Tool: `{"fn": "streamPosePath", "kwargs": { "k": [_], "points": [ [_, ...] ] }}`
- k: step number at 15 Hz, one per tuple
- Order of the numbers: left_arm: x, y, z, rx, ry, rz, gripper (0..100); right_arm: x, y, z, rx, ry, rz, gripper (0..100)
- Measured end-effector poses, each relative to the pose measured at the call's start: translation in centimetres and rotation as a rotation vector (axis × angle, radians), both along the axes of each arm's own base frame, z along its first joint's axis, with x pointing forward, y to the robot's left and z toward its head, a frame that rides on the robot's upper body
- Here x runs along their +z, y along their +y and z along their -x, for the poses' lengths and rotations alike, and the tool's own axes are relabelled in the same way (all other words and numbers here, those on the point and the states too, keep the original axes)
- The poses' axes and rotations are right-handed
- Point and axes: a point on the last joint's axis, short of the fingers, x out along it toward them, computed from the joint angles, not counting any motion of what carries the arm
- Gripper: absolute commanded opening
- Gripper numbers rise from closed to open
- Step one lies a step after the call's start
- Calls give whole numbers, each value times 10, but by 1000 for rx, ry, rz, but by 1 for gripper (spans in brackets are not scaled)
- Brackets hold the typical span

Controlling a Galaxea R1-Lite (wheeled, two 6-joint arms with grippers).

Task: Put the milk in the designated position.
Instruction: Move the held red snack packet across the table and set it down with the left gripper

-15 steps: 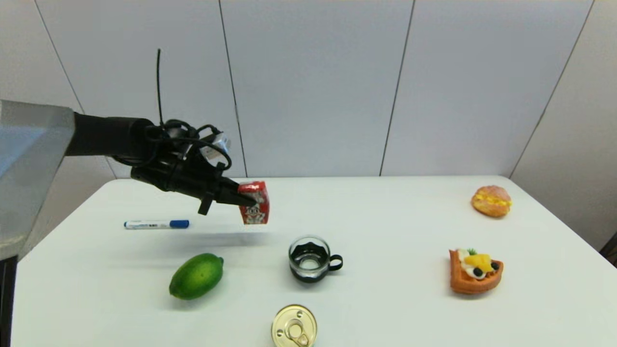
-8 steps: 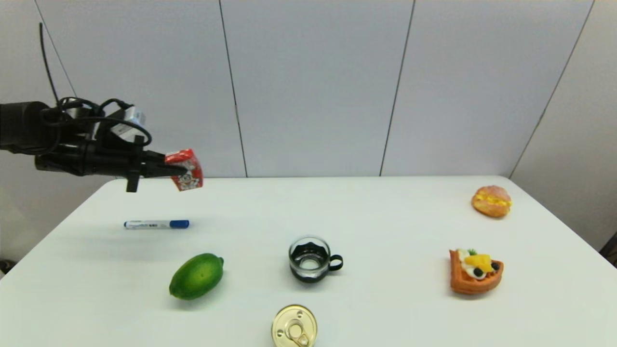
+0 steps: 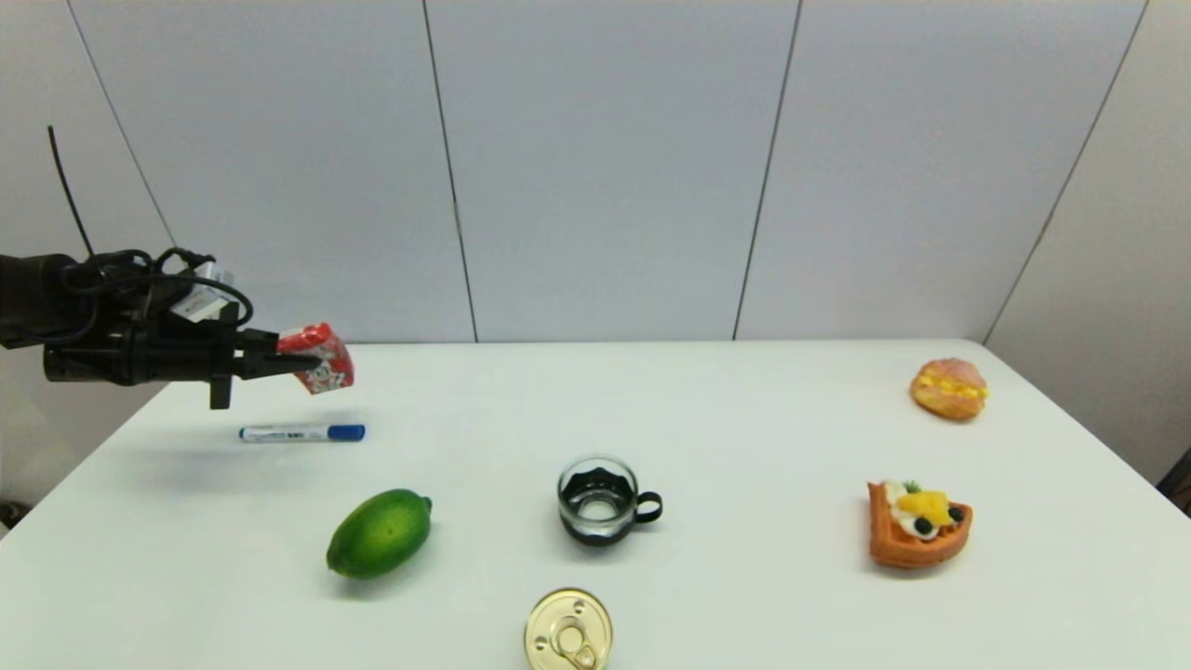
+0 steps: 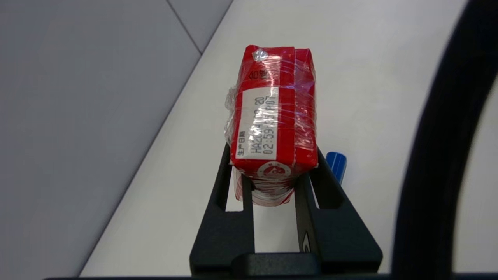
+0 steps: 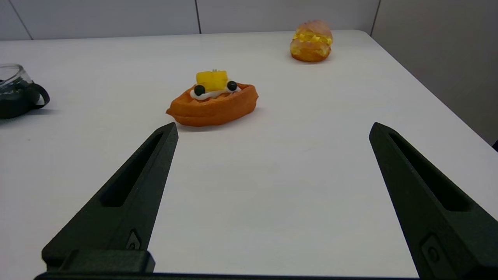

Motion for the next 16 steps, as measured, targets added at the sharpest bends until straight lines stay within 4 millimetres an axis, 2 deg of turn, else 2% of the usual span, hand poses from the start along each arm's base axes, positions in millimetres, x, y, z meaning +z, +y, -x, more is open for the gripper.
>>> {"fn": "streamPosePath", "kwargs": {
  "k": [10,16],
  "points": [
    [-30,1,-9,-4,78,16,0,0,0,0,0,0,0,100],
    [-28,1,-13,13,130,-5,0,0,0,0,0,0,0,100]
  ]
}}
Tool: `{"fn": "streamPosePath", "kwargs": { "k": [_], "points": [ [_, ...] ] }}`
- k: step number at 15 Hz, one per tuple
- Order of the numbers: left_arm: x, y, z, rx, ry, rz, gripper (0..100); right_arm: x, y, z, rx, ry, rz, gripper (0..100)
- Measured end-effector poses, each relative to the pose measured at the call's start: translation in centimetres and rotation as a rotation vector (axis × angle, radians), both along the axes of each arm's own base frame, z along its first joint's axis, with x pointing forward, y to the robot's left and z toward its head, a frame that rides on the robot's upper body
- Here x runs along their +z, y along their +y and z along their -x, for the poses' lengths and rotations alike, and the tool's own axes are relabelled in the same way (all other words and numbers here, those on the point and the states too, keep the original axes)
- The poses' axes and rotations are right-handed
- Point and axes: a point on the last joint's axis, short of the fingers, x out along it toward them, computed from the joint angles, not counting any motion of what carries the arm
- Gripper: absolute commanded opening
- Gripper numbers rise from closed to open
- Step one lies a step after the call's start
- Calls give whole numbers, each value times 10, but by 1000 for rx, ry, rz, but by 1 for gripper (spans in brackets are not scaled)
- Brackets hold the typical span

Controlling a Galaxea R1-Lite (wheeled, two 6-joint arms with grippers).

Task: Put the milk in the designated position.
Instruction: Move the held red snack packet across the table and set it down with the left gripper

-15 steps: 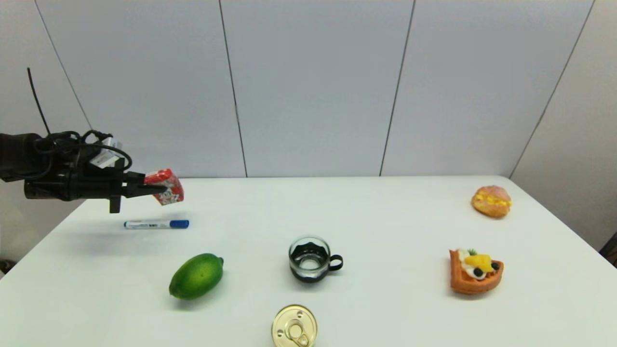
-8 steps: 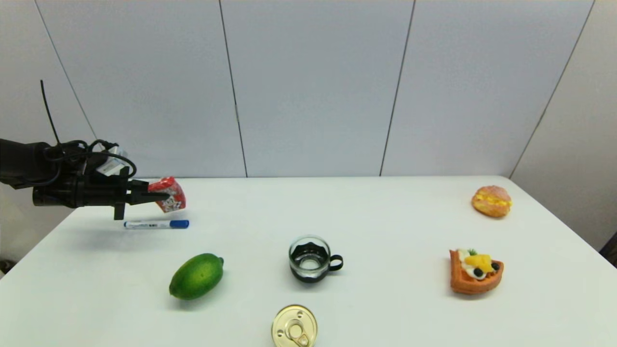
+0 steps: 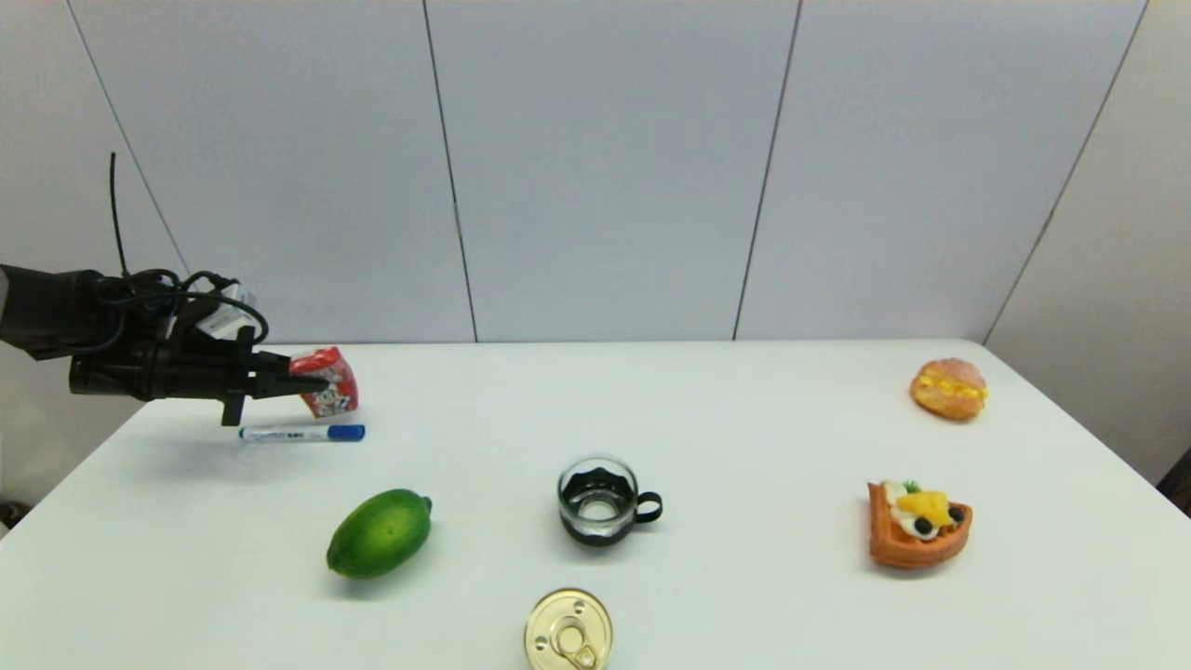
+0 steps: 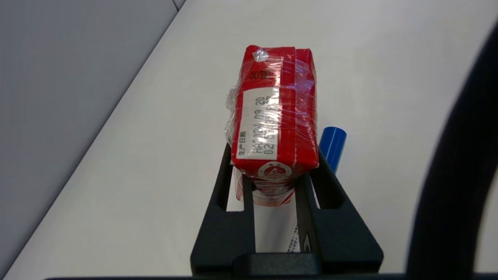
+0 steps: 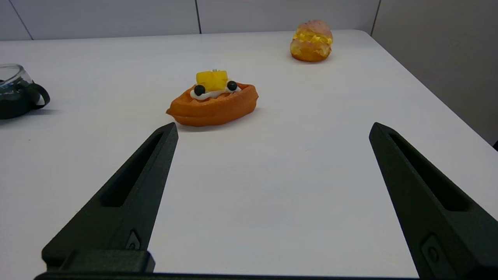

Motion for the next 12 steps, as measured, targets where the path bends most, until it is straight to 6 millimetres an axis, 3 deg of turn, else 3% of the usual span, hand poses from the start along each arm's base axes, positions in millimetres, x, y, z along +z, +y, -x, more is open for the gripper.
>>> {"fn": "streamPosePath", "kwargs": {
  "k": [12],
  "points": [
    [0,1,-14,11,-2,4,0,0,0,0,0,0,0,100]
  ]
}}
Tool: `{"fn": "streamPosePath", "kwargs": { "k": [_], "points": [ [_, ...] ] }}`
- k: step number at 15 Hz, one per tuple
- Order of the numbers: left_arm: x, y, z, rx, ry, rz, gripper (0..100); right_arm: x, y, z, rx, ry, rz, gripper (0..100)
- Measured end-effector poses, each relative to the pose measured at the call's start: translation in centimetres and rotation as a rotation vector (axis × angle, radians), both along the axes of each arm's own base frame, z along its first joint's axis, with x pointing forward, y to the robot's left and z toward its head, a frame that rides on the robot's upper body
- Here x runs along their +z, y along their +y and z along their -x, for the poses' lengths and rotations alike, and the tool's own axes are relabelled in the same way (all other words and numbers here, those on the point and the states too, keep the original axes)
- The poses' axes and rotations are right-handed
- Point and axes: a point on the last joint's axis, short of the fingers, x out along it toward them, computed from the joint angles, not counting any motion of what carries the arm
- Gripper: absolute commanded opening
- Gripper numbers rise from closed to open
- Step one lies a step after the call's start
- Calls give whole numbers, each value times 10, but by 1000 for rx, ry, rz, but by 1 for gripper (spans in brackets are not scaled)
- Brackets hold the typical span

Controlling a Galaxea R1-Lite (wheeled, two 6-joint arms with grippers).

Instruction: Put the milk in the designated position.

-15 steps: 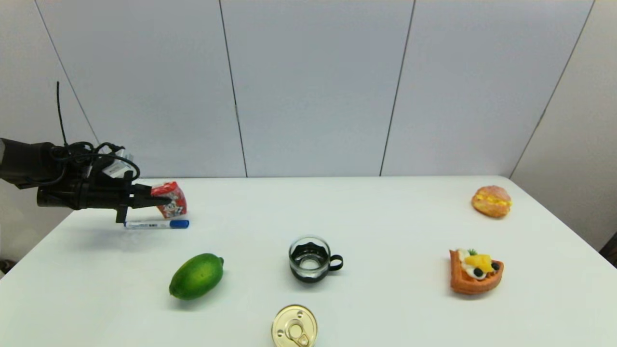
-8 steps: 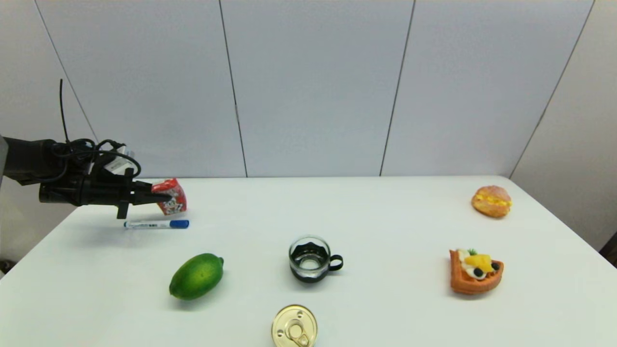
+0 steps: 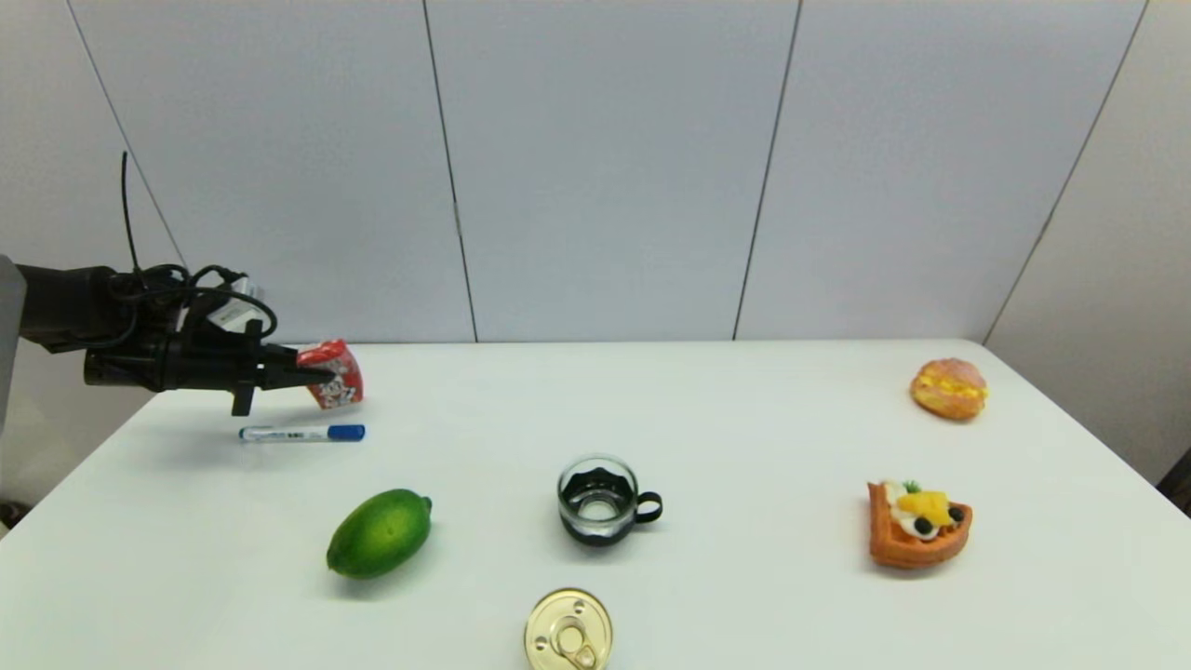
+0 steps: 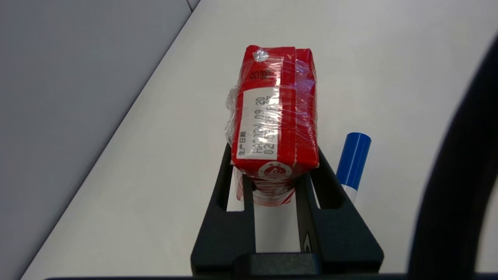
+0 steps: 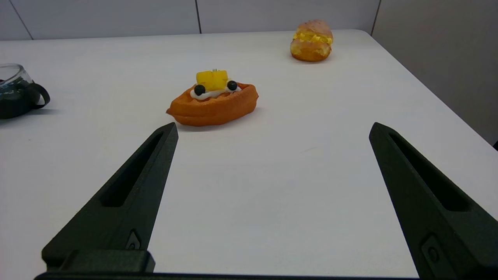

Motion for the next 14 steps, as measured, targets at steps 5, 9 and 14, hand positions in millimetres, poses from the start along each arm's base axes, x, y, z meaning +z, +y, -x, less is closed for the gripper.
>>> {"fn": "streamPosePath", "kwargs": {
  "k": [5,9,14],
  "points": [
    [-3,1,-2,7,9,-7,0,0,0,0,0,0,0,100],
    [-5,1,-2,16,35,-6,100,0,0,0,0,0,0,100],
    [-6,2,-4,15,38,-5,100,0,0,0,0,0,0,100]
  ]
}}
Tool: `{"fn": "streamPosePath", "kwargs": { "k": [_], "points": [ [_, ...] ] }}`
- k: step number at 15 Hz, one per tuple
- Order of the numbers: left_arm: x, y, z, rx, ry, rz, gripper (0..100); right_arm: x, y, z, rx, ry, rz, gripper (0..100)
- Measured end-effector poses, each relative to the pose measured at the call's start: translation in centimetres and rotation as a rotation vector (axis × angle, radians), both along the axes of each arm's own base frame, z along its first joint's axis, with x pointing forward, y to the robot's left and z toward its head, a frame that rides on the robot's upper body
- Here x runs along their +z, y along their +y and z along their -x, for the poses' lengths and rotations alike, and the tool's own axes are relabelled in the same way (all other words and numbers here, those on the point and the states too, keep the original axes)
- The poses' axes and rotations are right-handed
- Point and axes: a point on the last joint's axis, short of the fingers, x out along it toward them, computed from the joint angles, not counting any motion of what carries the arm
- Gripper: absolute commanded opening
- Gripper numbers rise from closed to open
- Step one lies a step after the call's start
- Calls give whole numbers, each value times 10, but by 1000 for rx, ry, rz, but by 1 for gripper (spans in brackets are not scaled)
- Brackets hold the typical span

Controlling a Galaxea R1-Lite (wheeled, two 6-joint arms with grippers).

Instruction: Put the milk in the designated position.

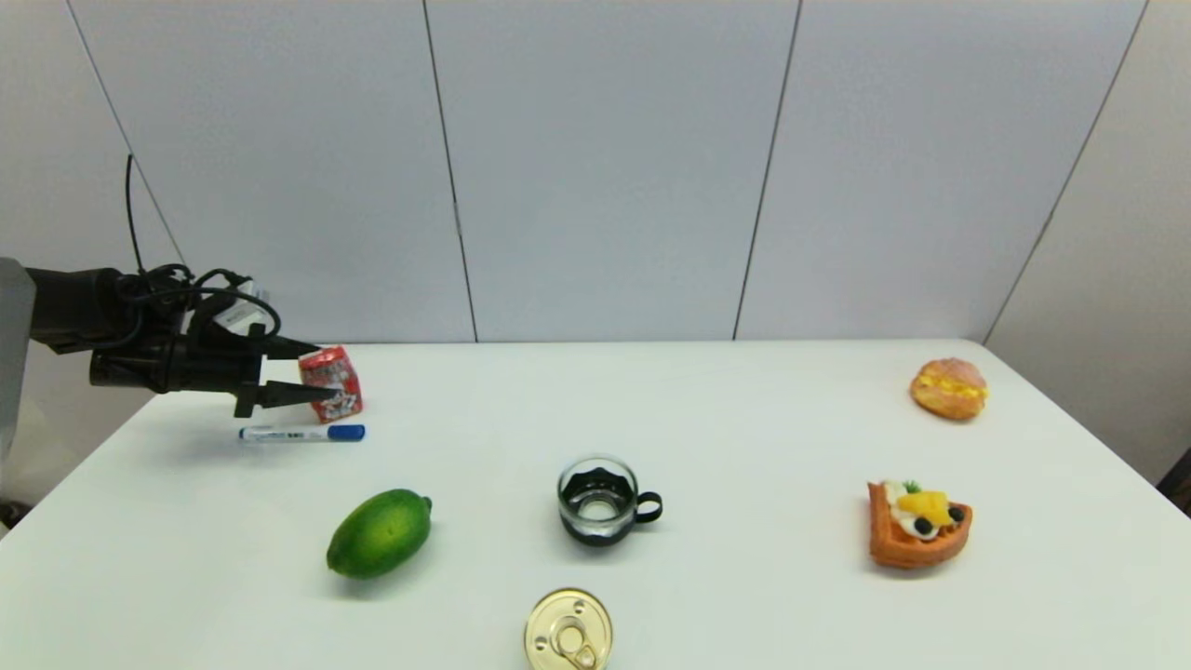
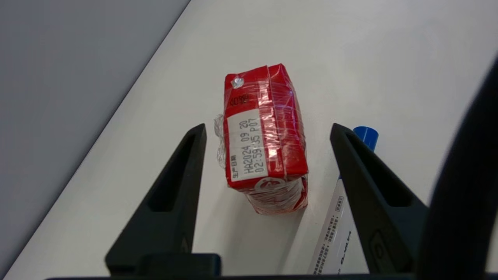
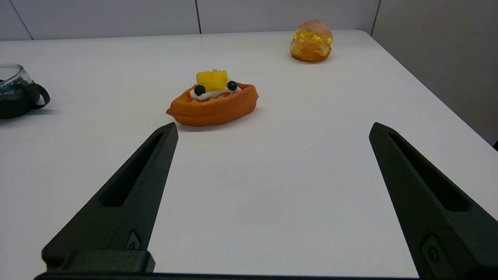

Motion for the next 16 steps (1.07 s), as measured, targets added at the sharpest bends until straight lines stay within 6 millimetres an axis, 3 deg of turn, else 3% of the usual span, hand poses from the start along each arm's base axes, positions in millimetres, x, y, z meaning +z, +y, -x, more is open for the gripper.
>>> {"fn": "streamPosePath", "kwargs": {
  "k": [9,16],
  "points": [
    [9,-2,5,0,17,7,100,0,0,0,0,0,0,100],
    [58,-10,31,7,12,8,100,0,0,0,0,0,0,100]
  ]
}}
